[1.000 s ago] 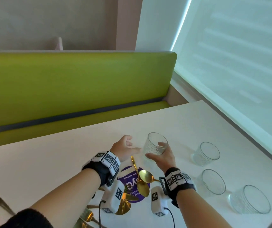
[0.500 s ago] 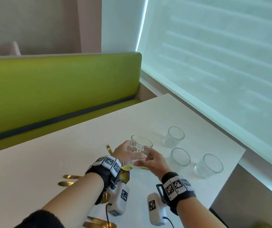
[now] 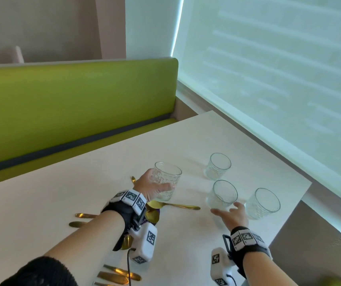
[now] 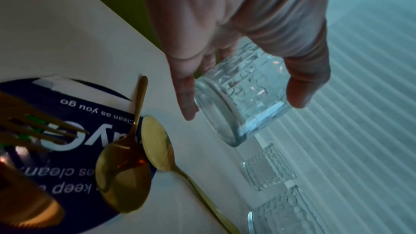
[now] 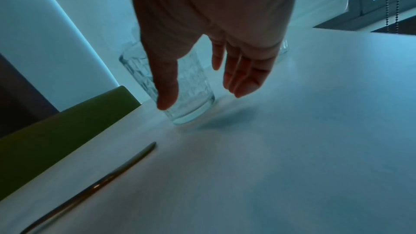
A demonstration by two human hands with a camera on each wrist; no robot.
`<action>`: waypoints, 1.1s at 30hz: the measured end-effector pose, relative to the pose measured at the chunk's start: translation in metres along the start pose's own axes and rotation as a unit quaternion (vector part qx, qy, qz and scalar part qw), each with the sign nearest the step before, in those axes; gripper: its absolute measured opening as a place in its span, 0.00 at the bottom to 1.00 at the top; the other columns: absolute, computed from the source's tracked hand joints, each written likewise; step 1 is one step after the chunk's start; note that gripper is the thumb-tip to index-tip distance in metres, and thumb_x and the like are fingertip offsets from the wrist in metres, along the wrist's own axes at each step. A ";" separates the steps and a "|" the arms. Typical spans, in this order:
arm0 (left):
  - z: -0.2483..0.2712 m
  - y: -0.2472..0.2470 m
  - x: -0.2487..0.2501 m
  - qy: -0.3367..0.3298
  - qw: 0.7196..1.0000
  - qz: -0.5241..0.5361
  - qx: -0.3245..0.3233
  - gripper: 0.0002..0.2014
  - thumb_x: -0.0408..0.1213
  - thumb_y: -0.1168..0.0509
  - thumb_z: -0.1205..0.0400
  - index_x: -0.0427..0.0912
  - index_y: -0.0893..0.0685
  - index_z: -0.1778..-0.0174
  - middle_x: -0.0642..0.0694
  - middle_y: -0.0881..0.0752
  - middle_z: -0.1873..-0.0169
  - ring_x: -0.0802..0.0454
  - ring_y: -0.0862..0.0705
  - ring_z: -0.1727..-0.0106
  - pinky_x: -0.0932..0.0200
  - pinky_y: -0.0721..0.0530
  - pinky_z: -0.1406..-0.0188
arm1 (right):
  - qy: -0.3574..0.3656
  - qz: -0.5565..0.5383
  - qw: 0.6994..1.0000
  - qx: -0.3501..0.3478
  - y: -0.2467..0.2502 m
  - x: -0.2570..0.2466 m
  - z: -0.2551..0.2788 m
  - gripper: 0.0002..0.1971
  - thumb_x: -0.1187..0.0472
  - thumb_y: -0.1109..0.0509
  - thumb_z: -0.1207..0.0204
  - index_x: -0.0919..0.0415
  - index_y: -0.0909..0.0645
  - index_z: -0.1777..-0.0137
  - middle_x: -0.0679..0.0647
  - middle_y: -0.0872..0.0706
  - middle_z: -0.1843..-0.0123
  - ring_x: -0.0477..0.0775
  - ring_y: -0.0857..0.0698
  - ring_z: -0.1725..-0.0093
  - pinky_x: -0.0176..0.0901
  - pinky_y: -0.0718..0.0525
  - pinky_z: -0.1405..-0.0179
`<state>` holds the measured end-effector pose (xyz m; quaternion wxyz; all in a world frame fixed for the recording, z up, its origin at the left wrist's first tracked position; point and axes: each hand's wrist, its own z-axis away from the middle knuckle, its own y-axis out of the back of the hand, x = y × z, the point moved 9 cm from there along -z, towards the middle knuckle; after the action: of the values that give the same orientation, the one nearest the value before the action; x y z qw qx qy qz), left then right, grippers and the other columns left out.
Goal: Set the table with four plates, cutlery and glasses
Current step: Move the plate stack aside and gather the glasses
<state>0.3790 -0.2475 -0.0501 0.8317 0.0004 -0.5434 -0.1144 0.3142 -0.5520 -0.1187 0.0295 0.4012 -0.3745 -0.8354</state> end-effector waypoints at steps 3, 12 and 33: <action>-0.003 -0.001 -0.001 0.005 1.000 0.018 0.004 0.51 0.55 0.24 0.58 0.46 0.25 0.34 0.47 0.18 0.42 0.46 0.20 0.37 0.46 0.21 0.30 | 0.035 -0.029 0.999 0.026 -0.002 -0.011 -0.006 0.45 0.58 0.15 0.41 0.65 0.34 0.26 0.62 0.22 0.31 0.62 0.23 0.31 0.49 0.26 0.33; -0.010 0.011 -0.020 0.026 0.999 0.032 0.031 0.43 0.55 0.22 0.57 0.51 0.24 0.43 0.47 0.16 0.41 0.46 0.17 0.38 0.45 0.20 0.32 | 0.060 -0.054 0.995 0.054 -0.015 -0.015 -0.015 0.39 0.58 0.15 0.42 0.60 0.29 0.32 0.59 0.18 0.36 0.62 0.22 0.33 0.54 0.25 0.32; 0.181 0.151 -0.108 -0.029 0.996 0.027 0.074 0.49 0.66 0.20 0.57 0.48 0.23 0.40 0.45 0.16 0.38 0.45 0.17 0.38 0.41 0.18 0.35 | 0.215 -0.041 0.972 -0.082 -0.099 -0.073 0.270 0.33 0.55 0.15 0.41 0.56 0.24 0.37 0.50 0.18 0.46 0.51 0.20 0.45 0.37 0.24 0.45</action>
<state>0.2031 -0.0575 -0.0550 0.8160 0.0443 -0.5741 -0.0511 0.2016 -0.2930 -0.0284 0.1084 0.5828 -0.2725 -0.7578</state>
